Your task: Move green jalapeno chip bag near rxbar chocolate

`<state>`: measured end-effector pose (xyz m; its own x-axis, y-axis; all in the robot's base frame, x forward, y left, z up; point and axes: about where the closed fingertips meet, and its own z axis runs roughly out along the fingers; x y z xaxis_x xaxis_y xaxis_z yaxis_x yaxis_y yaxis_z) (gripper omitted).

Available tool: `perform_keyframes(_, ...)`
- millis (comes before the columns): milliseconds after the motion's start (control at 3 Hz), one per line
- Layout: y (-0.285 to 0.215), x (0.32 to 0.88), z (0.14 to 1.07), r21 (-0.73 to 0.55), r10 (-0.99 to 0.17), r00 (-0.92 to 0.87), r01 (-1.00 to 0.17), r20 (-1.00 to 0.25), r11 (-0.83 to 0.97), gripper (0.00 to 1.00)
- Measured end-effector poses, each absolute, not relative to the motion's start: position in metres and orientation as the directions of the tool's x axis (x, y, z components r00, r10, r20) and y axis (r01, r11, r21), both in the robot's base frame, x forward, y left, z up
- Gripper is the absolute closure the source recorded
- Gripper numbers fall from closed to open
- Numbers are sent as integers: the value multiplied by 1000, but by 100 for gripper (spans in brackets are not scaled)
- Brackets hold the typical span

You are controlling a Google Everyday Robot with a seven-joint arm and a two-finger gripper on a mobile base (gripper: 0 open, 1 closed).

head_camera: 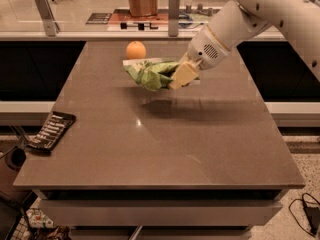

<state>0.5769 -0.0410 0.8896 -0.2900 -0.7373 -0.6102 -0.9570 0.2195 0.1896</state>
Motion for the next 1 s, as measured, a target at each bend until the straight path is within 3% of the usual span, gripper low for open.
perform_keyframes(1000, 1, 513, 881, 160, -762, -206, -978, -614, 136, 100)
